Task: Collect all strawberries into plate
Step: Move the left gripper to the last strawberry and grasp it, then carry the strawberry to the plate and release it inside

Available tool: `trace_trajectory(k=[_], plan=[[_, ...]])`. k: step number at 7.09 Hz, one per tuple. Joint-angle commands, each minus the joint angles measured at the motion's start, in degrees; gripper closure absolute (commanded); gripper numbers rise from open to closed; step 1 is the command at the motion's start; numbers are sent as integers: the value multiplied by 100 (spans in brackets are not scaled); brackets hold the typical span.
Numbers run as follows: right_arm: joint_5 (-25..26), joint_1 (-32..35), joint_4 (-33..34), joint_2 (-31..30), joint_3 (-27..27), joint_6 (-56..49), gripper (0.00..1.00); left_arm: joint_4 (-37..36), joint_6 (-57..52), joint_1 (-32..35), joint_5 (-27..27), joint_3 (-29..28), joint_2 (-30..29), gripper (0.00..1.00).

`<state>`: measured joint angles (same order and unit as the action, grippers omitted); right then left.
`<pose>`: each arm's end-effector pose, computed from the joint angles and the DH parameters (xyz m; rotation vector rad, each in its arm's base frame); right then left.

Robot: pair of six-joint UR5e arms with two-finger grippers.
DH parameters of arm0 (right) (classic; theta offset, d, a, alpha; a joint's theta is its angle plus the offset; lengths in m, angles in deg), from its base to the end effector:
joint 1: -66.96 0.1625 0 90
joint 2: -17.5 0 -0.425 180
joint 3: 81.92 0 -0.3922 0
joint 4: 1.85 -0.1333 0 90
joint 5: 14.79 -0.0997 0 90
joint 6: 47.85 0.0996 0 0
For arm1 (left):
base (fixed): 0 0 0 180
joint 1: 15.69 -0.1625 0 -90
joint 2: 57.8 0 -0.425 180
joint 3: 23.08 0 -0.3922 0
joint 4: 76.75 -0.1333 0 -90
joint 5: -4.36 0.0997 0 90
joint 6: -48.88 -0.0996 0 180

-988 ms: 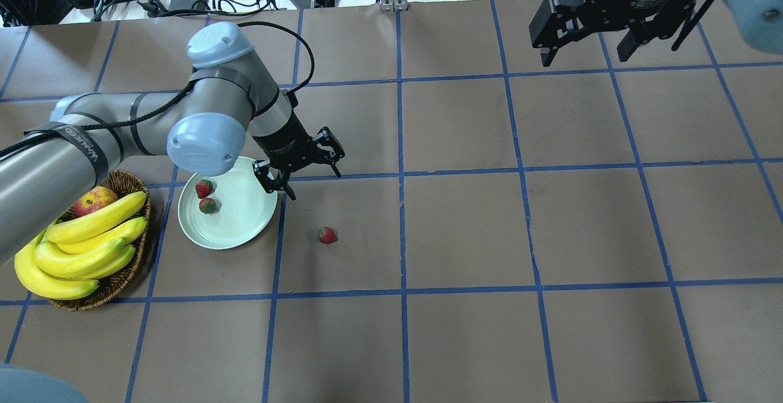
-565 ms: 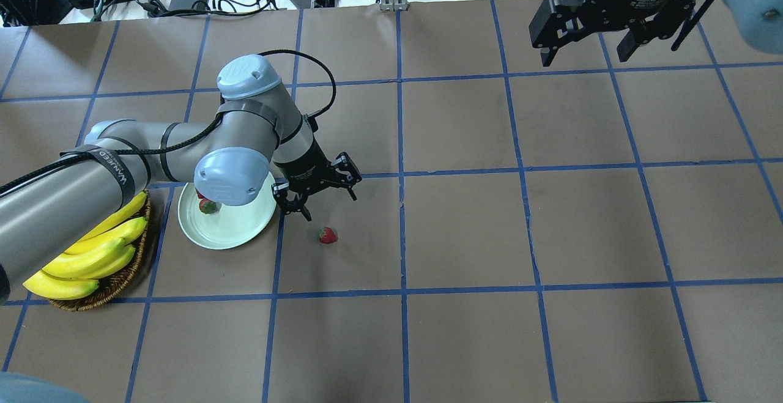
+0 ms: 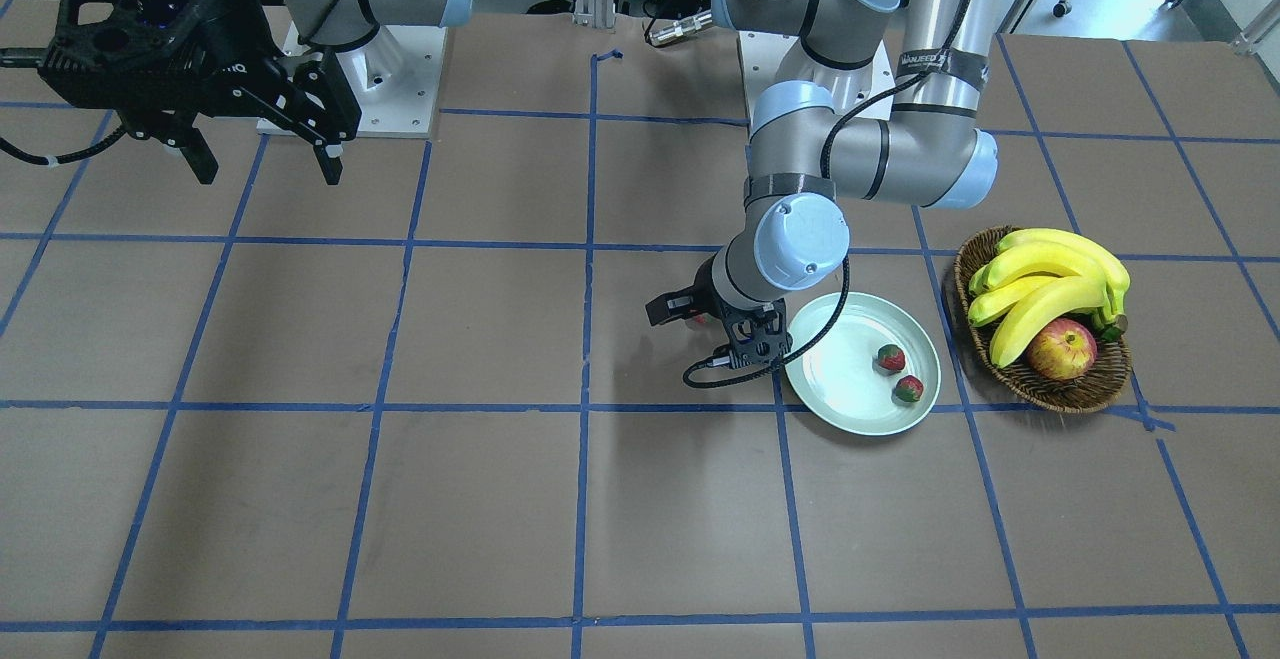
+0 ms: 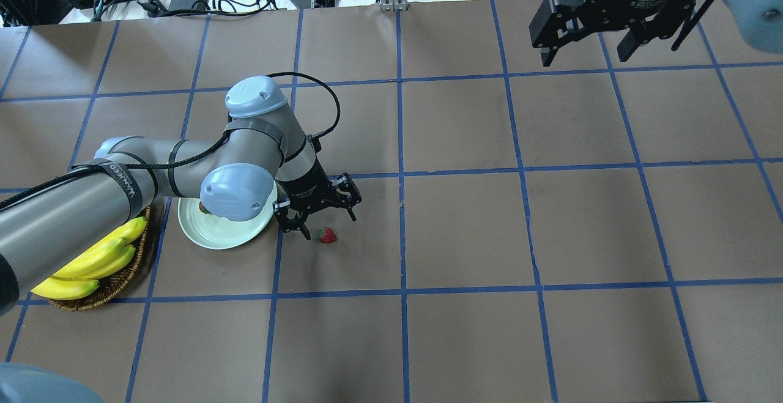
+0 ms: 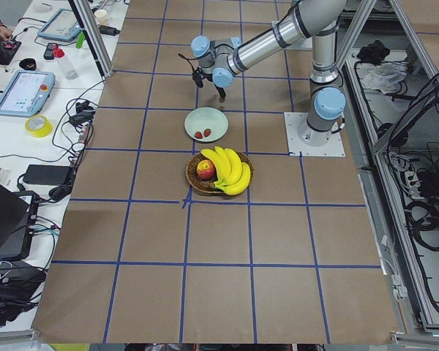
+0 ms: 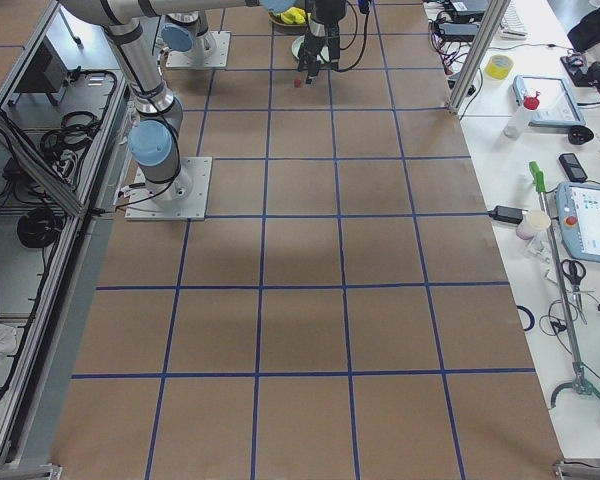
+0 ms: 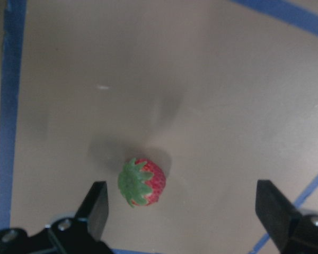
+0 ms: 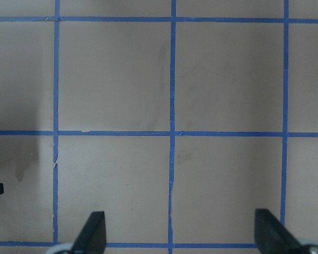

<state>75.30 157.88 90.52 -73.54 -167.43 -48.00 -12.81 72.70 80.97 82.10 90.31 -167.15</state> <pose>0.1411 -0.4929 0.5403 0.0291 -3.1334 0.2164 -0.2110 -0.4752 0.1755 0.4894 -2.9304 -0.5040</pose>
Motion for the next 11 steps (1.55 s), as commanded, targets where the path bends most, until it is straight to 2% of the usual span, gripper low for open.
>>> trace_trajectory(k=[1, 2, 4, 5, 6, 8, 9, 11], plan=[[0, -13, 0, 7, 0, -2, 0, -13, -70, 2, 5, 70, -7, 13], [9, -13, 0, -2, 0, -2, 0, -22, -70, 2, 5, 61, -16, 54], [0, -4, 0, -2, 0, -29, 0, -39, -79, -7, 14, 35, -42, 90], [0, -4, 9, 7, 0, -29, 0, -48, -79, -7, 5, 0, -42, 100], [0, -4, 9, 7, 0, -29, 0, -40, -71, -15, 22, -253, -7, 100], [-9, -4, 9, 7, 0, -29, 0, 432, -79, -33, 31, -1025, 98, 100], [0, -4, 9, 7, 0, -29, 0, 748, -401, -259, 475, -1386, 116, 100], [-9, -4, 9, 7, 0, -29, 0, 1452, -1997, -1180, 724, -1793, 151, 100]])
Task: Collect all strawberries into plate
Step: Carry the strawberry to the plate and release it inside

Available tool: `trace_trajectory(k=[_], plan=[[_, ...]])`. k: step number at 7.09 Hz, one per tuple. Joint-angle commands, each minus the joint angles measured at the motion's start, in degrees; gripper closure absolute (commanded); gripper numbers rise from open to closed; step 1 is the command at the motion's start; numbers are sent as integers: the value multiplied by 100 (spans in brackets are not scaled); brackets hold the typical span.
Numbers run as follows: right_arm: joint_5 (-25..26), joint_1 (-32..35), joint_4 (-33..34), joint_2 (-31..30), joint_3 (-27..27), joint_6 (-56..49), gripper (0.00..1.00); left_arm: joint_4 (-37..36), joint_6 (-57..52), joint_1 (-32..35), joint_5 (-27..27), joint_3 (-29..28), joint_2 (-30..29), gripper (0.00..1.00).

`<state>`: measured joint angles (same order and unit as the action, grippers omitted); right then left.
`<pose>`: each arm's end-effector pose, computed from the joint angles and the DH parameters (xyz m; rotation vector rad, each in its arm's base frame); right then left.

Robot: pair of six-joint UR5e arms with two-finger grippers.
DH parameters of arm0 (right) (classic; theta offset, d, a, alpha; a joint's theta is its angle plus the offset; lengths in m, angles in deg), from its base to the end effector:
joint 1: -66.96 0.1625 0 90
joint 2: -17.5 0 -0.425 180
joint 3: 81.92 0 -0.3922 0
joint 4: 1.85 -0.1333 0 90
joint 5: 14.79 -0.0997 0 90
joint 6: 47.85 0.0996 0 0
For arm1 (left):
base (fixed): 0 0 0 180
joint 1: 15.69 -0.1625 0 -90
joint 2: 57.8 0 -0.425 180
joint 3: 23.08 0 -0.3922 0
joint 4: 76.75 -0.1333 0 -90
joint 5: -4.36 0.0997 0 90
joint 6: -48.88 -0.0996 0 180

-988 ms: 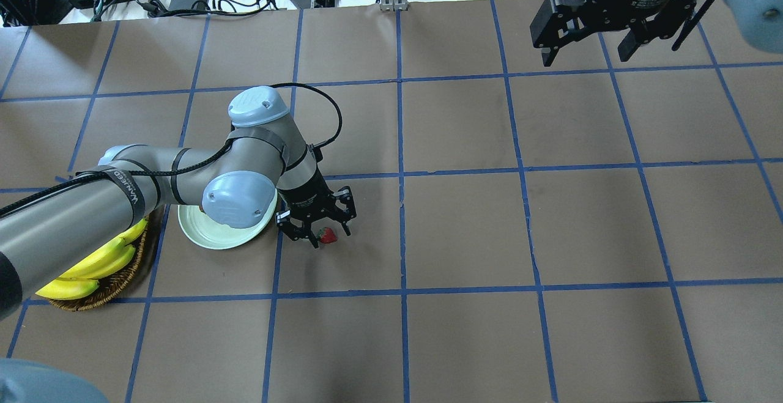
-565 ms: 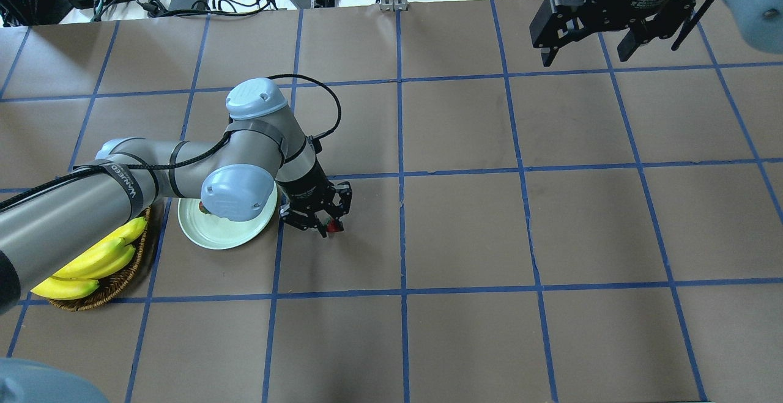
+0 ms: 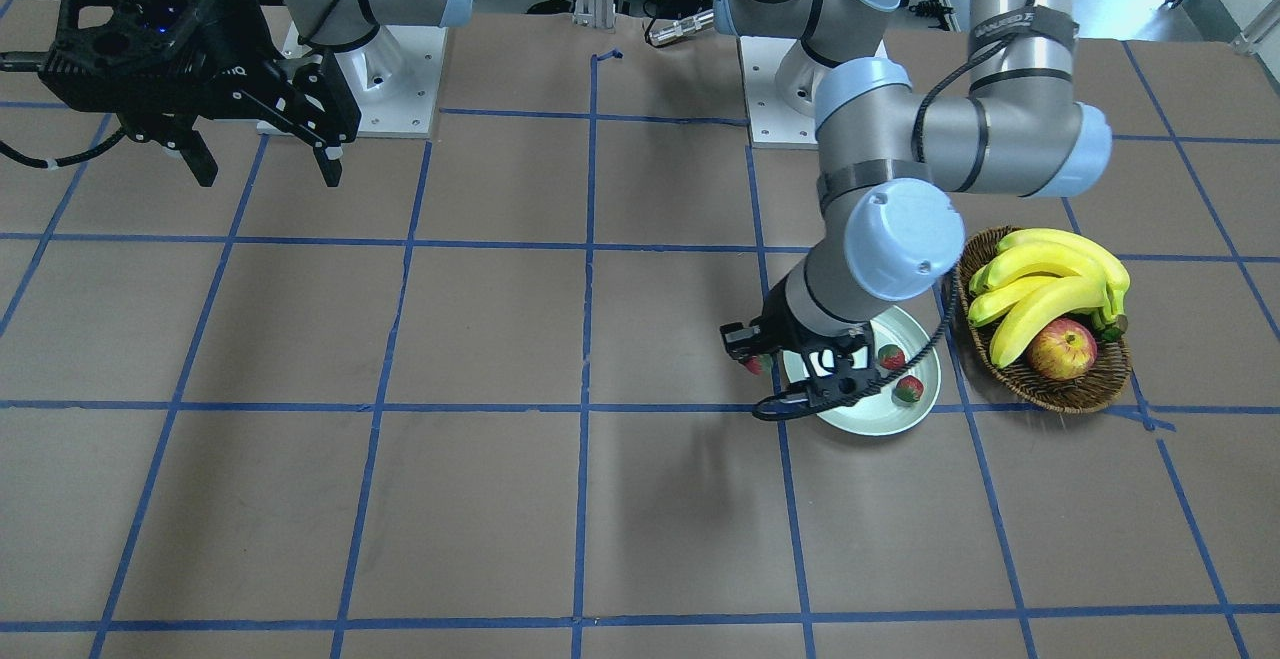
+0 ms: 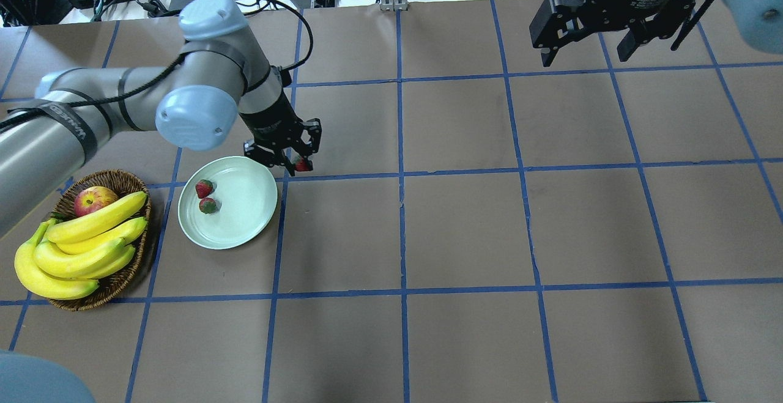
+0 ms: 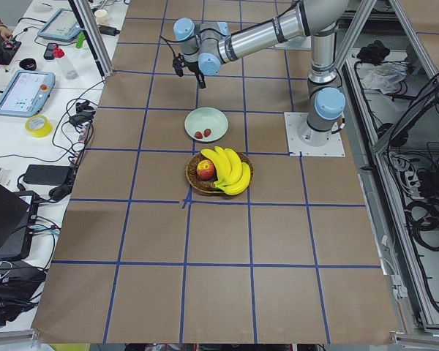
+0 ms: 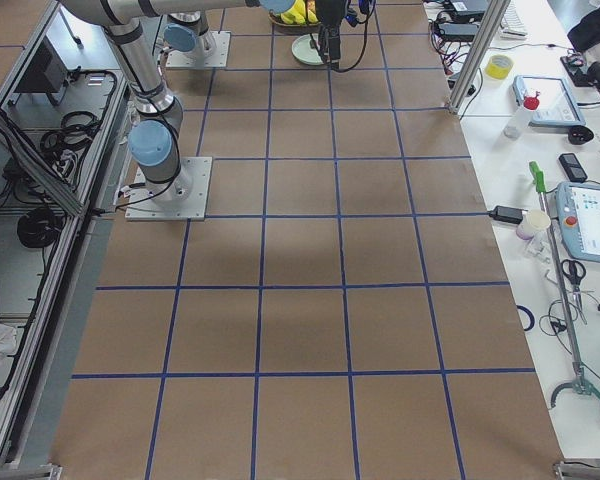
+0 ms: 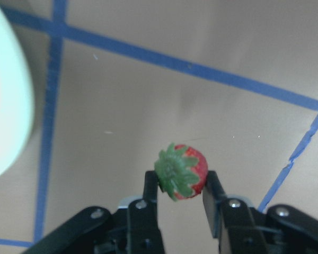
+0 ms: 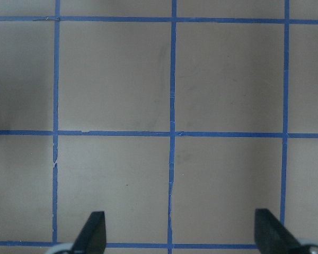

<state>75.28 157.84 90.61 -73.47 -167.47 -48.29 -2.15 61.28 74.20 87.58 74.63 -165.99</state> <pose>0.1408 -0.4936 0.5395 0.0360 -3.1333 0.2158 -0.1440 -0.5658 0.2795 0.3465 -3.0097 -0.2960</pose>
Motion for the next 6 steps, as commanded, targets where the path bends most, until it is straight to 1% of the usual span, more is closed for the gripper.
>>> trace_trajectory(k=[1, 2, 3, 4, 5, 6], plan=[[2, 0, 0, 1, -5, 0, 0, 406, -1409, -812, 630, -139, 0, 100], [3, 0, 0, 1, -5, 0, 0, 397, -1711, -928, 660, 62, -44, 100], [3, 0, -9, -8, -5, 0, 0, 354, -1705, -929, 617, 143, 8, 31], [3, 0, -9, 0, 3, 0, 0, 379, -1670, -938, 669, 117, 52, 0], [3, 0, -9, -8, -5, 0, 0, 371, -1670, -955, 591, 39, 122, 0], [3, 0, 0, 0, 3, 0, 0, 388, -1496, -955, 660, -171, 201, 0]])
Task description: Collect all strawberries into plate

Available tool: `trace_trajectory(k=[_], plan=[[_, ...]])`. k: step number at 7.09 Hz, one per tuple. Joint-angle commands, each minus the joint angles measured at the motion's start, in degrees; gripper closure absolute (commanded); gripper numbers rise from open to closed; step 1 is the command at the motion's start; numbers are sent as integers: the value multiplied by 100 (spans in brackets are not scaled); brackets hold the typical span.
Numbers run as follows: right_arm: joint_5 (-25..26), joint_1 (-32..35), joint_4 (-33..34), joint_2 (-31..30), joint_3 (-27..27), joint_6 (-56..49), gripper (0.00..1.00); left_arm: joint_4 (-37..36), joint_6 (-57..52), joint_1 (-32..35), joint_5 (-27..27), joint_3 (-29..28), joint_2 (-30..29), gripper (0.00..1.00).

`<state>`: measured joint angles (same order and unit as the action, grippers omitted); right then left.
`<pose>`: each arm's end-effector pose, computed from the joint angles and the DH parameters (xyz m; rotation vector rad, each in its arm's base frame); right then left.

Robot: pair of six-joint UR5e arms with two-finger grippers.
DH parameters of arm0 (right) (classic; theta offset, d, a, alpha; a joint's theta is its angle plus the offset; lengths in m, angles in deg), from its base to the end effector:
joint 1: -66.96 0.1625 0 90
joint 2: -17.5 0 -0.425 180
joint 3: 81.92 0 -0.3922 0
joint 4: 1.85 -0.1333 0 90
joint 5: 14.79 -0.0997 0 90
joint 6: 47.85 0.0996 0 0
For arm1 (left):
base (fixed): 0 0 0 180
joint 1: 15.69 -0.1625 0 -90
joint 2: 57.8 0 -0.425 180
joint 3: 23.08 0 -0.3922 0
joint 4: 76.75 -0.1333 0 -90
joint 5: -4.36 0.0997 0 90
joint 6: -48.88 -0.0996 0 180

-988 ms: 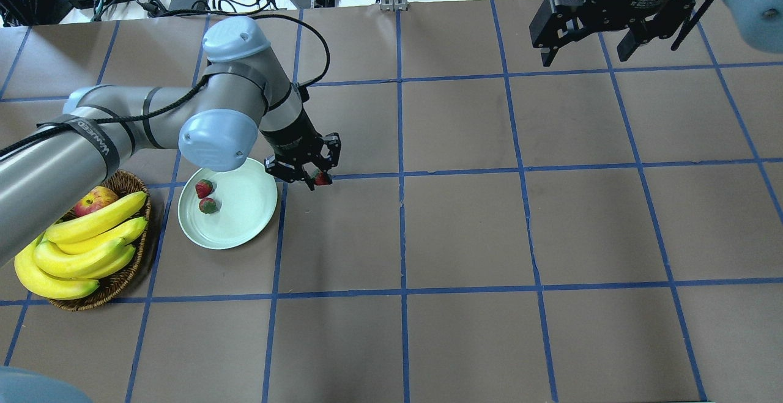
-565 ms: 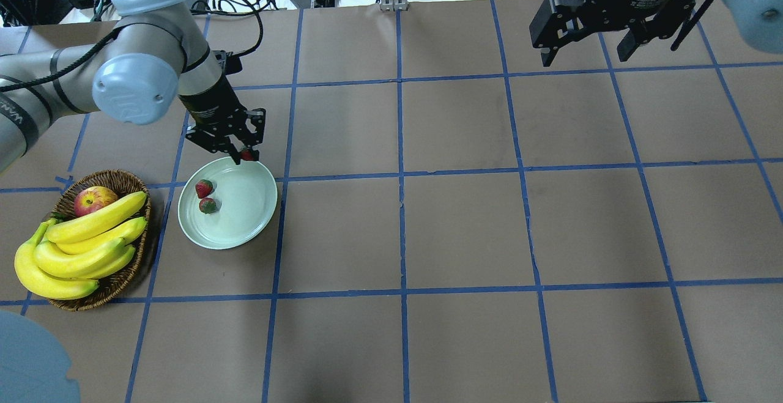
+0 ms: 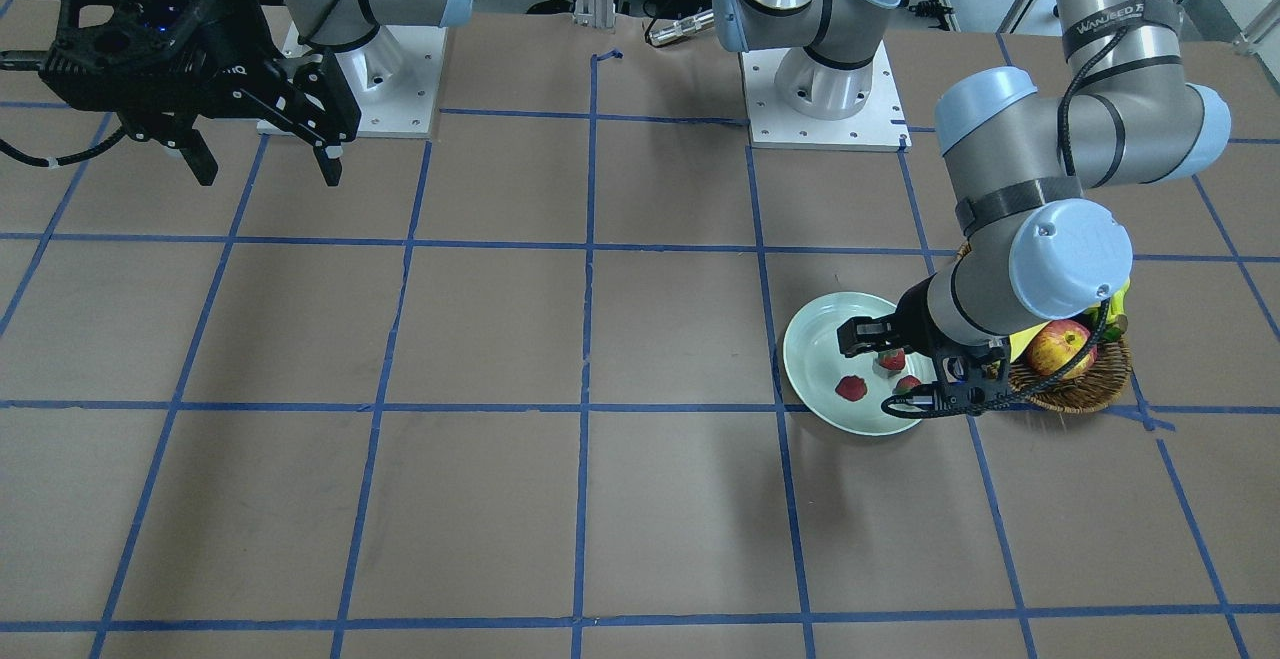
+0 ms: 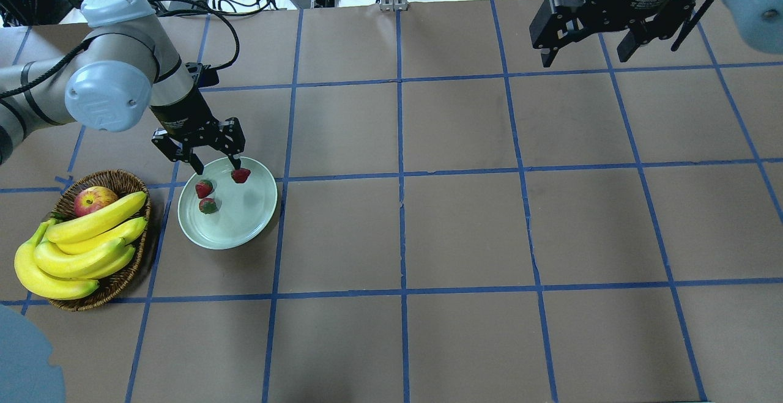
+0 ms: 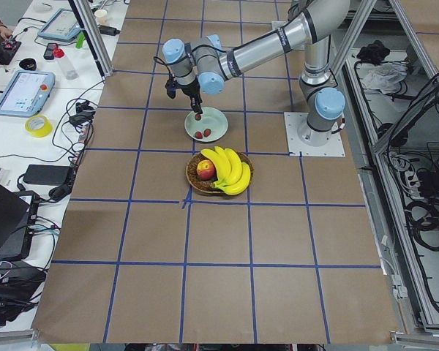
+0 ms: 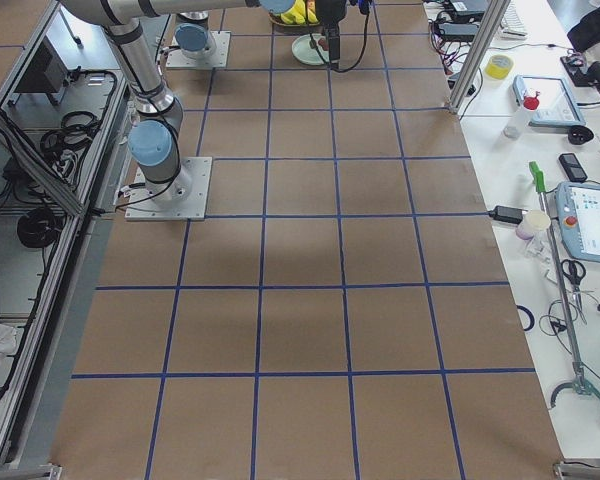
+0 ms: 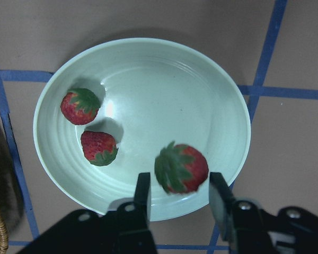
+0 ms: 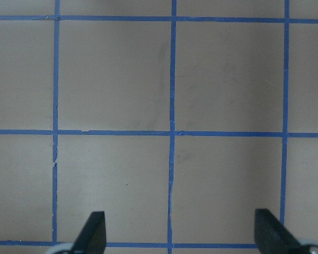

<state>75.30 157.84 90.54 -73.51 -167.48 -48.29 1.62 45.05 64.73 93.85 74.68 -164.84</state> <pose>0.1407 -0.4932 0.5396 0.0359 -3.1330 0.2147 -0.0400 -0.5696 0.2846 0.1564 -3.0820 -0.3522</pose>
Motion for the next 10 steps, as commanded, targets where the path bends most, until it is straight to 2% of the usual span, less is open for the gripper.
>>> trace_trajectory(k=[1, 3, 5, 6, 9, 10], plan=[[0, 0, 7, 5, 5, 0, 0, 20, 346, 0, 51, -430, 200, 0], [0, 0, -2, -4, -4, 0, 0, 301, 392, 9, 60, -1071, 376, 0], [0, 0, -2, 5, 5, 0, 0, 1186, 374, 88, 200, -1660, 752, 0], [0, 0, -2, 5, 5, 0, 0, 1546, 374, 88, 174, -1768, 990, 0], [0, 0, -2, 5, -4, 0, 0, 1550, 365, 798, 235, -1655, 1273, 0], [0, 0, -2, 5, 5, 0, 0, 1602, 331, 818, 218, -1628, 1404, 0]])
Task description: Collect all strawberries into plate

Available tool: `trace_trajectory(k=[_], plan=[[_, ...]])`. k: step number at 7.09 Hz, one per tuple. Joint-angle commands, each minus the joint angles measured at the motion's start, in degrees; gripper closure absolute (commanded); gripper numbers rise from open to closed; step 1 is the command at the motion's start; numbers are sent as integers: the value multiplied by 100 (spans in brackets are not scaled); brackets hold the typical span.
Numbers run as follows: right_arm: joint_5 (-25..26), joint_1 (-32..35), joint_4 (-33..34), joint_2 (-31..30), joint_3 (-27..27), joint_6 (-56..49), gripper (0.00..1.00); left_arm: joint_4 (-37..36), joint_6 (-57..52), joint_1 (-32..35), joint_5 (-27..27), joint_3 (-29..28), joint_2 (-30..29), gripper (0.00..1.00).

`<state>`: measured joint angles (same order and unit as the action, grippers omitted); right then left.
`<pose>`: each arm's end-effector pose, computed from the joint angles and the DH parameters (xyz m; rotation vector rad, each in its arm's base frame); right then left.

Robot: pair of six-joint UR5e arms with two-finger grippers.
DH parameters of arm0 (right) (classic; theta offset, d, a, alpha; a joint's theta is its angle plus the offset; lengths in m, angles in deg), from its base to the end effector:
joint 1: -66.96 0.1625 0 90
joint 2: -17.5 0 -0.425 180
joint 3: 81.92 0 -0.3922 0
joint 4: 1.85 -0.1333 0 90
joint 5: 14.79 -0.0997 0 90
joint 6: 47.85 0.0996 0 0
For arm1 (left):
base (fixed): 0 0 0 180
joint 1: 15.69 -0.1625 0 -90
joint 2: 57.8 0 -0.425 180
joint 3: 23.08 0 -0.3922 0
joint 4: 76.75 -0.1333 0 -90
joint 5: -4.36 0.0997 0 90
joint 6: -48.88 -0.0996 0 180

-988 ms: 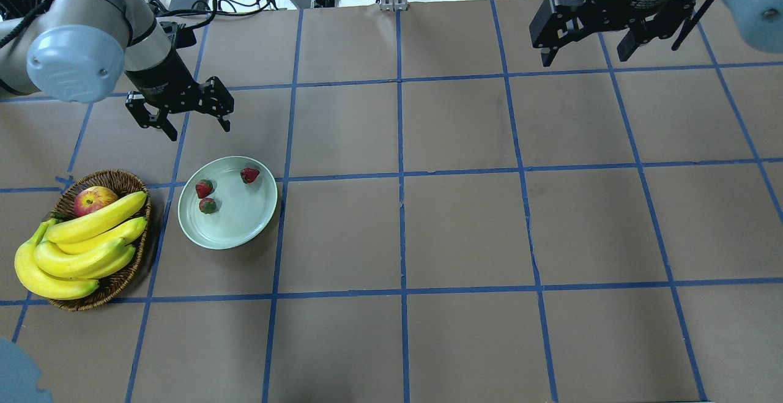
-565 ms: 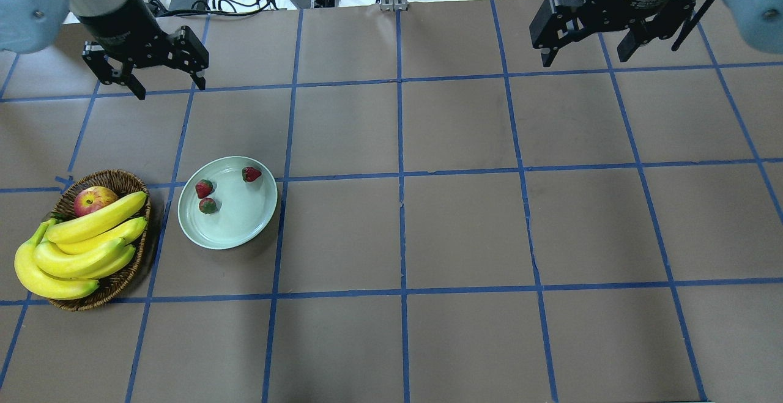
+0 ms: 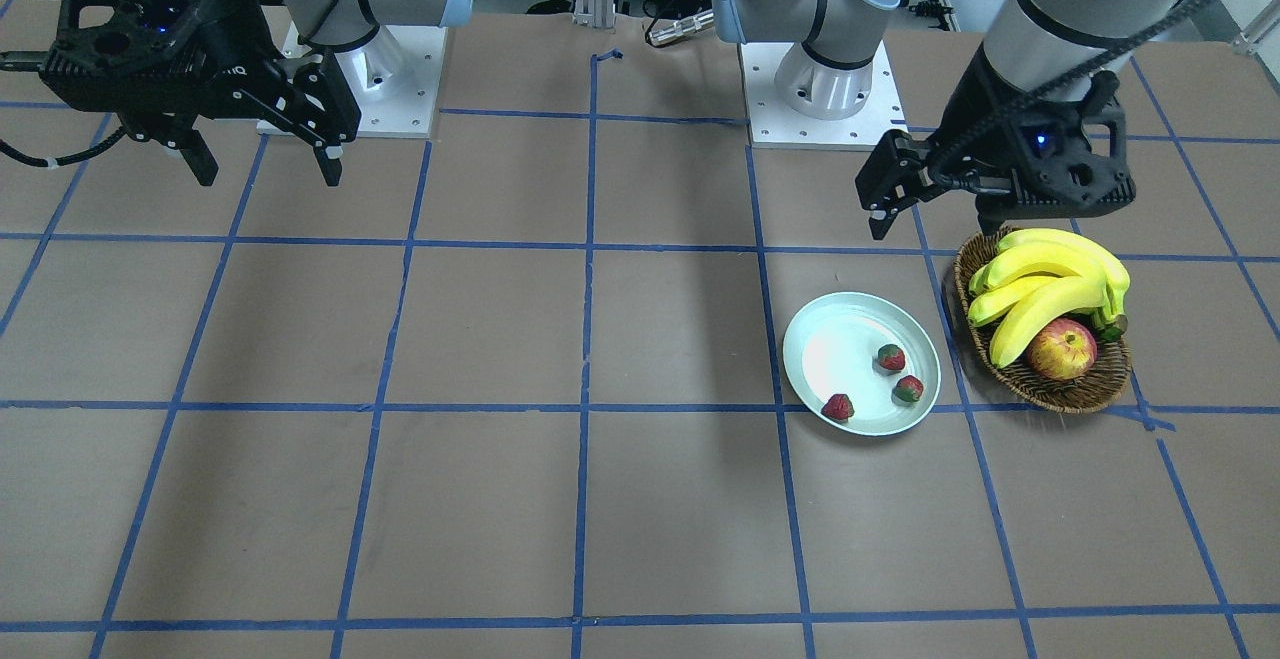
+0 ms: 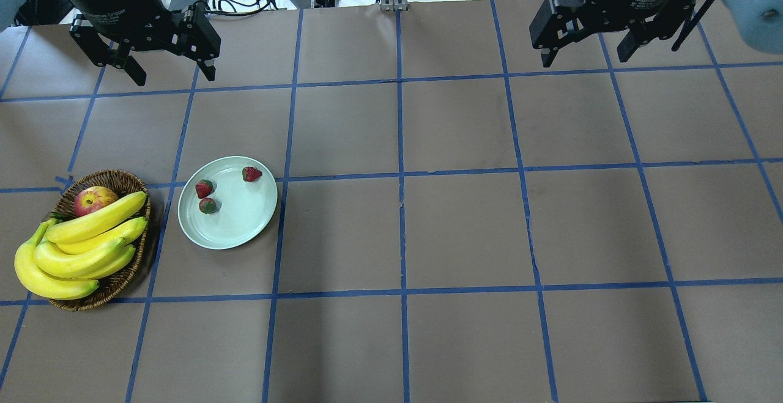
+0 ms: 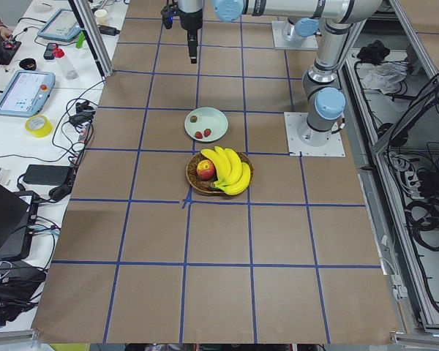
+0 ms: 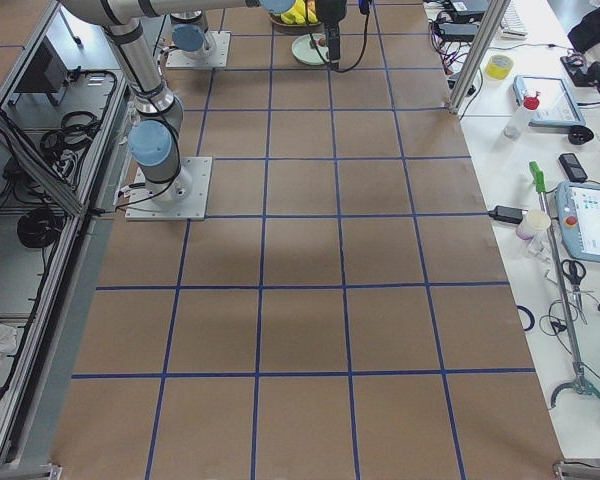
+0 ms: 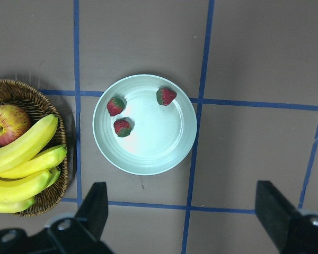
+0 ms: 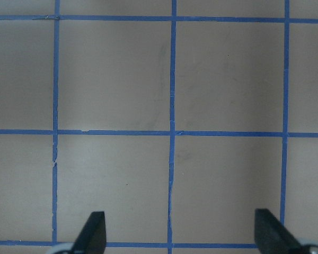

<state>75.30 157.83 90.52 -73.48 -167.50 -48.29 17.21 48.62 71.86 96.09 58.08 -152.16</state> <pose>0.1407 -0.4934 0.5391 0.0357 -3.1331 0.2128 -0.1078 -0.5290 0.5183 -0.0597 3.1106 -0.0130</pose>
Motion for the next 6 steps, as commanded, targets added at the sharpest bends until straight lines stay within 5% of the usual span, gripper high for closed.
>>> trace_trajectory(k=[1, 6], plan=[[0, 0, 0, -8, 6, 0, 0, 104, -69, 87, 11, 40, 172, 0], [-9, 0, 0, 1, 6, 0, 0, 157, -70, 87, -6, 277, 234, 0]])
